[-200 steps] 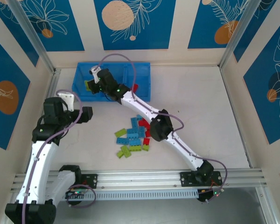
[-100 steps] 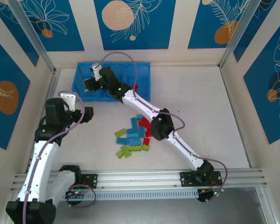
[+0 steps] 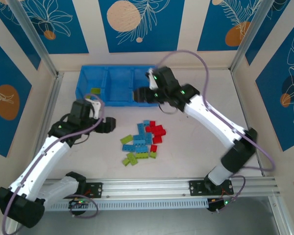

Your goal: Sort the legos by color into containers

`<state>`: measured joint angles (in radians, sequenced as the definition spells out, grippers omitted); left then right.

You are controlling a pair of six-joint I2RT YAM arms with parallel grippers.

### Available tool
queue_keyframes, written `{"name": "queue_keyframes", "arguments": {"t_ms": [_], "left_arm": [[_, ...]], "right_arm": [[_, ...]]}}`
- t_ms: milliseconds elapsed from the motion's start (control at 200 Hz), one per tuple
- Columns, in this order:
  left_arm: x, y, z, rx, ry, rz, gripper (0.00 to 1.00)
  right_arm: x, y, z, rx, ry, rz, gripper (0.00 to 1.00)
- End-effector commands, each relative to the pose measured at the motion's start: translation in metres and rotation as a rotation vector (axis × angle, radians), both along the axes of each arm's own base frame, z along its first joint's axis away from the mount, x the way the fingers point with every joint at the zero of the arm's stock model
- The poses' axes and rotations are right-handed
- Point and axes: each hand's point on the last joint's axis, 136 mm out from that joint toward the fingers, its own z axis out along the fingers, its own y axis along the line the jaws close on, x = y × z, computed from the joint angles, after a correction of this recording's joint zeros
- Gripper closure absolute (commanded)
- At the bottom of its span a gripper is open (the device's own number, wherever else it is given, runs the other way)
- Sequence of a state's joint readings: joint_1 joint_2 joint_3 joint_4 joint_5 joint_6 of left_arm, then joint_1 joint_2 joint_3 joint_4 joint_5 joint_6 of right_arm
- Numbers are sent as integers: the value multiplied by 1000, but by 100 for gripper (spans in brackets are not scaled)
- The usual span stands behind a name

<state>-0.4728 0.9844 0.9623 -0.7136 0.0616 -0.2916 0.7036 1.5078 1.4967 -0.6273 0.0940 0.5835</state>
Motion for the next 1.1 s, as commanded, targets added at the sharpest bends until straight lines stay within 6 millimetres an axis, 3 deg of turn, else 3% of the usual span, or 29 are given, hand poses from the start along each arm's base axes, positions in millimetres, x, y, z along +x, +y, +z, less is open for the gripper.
{"name": "queue_keyframes", "arguments": {"t_ms": [0, 155, 305, 450, 690, 960, 1095], "left_arm": [[-26, -15, -37, 56, 130, 26, 11], [-42, -58, -86, 110, 181, -60, 6], [-47, -86, -124, 218, 225, -176, 1], [-42, -85, -153, 302, 265, -176, 1], [-33, -71, -181, 399, 270, -96, 2], [-30, -66, -198, 395, 274, -25, 22], [-32, -57, -193, 410, 273, 3, 22]], "right_arm": [[-36, -42, -39, -49, 118, -117, 35], [-57, -85, -54, 6, 157, -230, 33], [-58, -100, -54, 42, 168, -271, 32], [-59, -101, -51, 35, 170, -256, 32], [-60, -101, -55, 34, 180, -255, 32], [-59, -99, -56, 37, 191, -254, 32], [-58, -98, -53, 40, 188, -251, 32]]}}
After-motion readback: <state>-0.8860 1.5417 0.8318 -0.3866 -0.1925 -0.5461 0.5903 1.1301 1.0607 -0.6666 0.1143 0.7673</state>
